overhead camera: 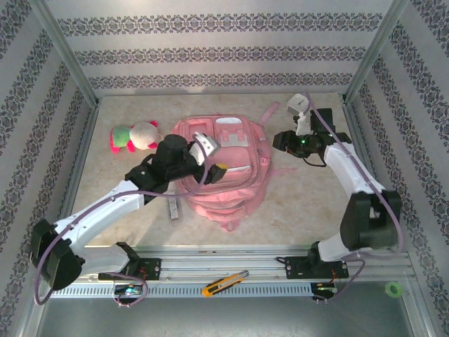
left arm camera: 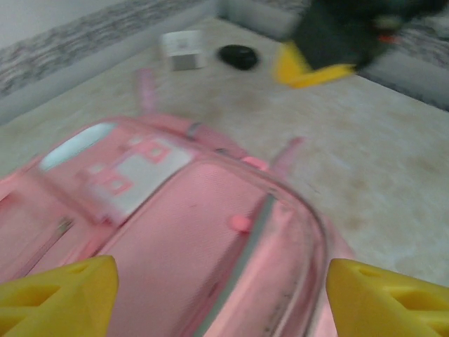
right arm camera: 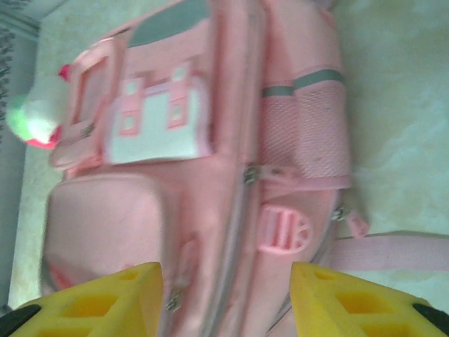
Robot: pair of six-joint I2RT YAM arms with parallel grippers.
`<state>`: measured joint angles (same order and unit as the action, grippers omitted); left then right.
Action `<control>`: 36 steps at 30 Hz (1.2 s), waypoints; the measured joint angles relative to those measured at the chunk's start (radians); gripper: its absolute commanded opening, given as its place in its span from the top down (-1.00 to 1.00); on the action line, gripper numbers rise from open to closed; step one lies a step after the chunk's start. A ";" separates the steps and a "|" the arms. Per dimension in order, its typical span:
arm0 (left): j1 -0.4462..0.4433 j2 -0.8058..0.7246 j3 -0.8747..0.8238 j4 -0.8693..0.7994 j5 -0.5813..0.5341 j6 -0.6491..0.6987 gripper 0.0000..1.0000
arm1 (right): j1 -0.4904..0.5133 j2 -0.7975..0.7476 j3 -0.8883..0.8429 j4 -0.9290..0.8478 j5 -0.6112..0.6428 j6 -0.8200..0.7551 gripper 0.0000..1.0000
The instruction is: Pack the student bag
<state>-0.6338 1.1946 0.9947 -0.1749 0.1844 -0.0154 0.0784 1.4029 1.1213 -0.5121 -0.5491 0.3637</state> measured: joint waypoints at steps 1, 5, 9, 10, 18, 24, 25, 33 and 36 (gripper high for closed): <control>0.016 -0.005 0.000 -0.021 -0.030 -0.051 -0.51 | 0.022 -0.035 -0.020 0.003 0.005 0.013 0.00; 0.129 -0.008 -0.056 -0.074 -0.108 -0.279 -0.43 | 0.145 -0.119 -0.137 0.021 0.027 0.083 0.02; 0.197 0.018 -0.207 -0.046 -0.109 -0.453 -0.37 | 0.233 -0.090 -0.273 0.098 0.047 0.159 0.08; 0.198 0.034 -0.238 -0.031 -0.107 -0.483 -0.36 | 0.244 -0.078 -0.305 0.124 0.049 0.182 0.09; 0.230 0.206 -0.304 0.162 -0.073 -0.598 -0.35 | 0.354 -0.038 -0.505 0.456 0.099 0.404 0.24; 0.276 0.332 -0.219 0.230 -0.081 -0.582 -0.36 | 0.484 -0.039 -0.545 0.608 0.182 0.506 0.22; 0.279 0.341 -0.204 0.235 -0.084 -0.567 -0.38 | 0.494 -0.041 -0.550 0.621 0.192 0.512 0.18; 0.280 0.206 -0.187 0.232 -0.095 -0.331 -0.47 | 0.487 -0.310 -0.575 0.558 0.260 0.485 0.05; 0.269 0.066 -0.216 0.243 -0.114 -0.146 -0.48 | 0.438 -0.430 -0.575 0.503 0.261 0.428 0.05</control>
<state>-0.3645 1.2610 0.7792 0.0677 0.0700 -0.1616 0.5167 0.9726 0.5465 -0.0090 -0.2882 0.7914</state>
